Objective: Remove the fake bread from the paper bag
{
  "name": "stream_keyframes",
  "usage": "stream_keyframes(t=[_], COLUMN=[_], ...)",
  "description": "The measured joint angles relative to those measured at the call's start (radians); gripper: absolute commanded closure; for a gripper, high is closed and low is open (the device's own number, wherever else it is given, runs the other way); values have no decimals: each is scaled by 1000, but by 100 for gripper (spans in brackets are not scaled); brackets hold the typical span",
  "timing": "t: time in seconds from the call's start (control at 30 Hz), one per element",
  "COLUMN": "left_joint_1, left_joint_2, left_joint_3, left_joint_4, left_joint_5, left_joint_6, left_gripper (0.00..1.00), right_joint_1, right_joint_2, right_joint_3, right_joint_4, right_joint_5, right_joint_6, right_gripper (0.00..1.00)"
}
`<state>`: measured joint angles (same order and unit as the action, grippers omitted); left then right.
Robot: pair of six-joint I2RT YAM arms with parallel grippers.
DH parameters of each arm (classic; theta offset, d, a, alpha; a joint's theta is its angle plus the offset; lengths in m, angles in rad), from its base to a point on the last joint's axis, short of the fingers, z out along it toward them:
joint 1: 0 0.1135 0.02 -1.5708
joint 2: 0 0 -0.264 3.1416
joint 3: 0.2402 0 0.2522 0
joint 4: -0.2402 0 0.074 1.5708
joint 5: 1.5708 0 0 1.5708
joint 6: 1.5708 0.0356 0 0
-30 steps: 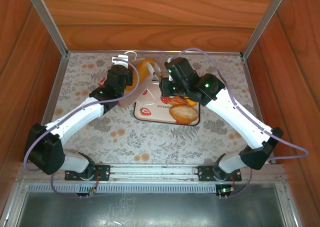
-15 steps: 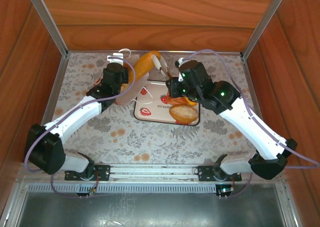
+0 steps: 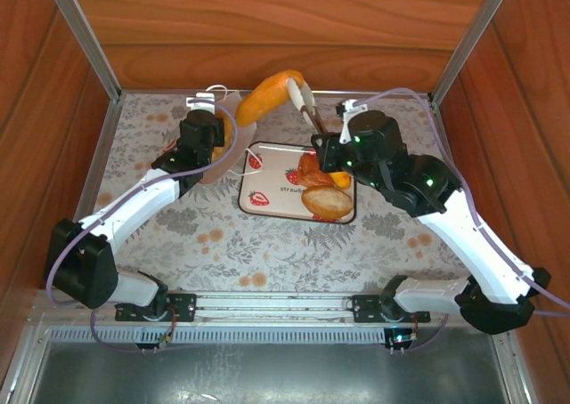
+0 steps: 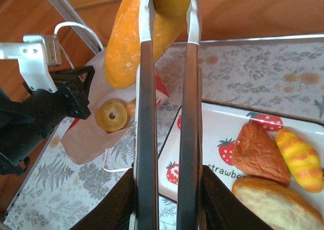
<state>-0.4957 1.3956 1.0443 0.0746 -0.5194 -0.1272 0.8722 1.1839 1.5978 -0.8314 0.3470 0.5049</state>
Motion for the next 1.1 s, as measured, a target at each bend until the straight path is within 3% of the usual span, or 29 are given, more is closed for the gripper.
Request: stream_keyframes(t=[0.33,0.67,1.1], left_joint_1=[13,51,51], left_joint_2=[0,-27,-75], left_joint_3=[0,-6,-31], left_joint_4=[1,-3,-17], left_joint_5=[-8,-31,-2], left_joint_6=[23,36,22], left_gripper=[100,100,100], right_joint_1=[0,-2,-26], right_joint_2=[-51,10,261], right_joint_3=[0,86,118], right_joint_4=[-106,-317,-428], right_joint_5=[85,115,-83], right_joint_6=[20,83,125], right_gripper=[100,100,100])
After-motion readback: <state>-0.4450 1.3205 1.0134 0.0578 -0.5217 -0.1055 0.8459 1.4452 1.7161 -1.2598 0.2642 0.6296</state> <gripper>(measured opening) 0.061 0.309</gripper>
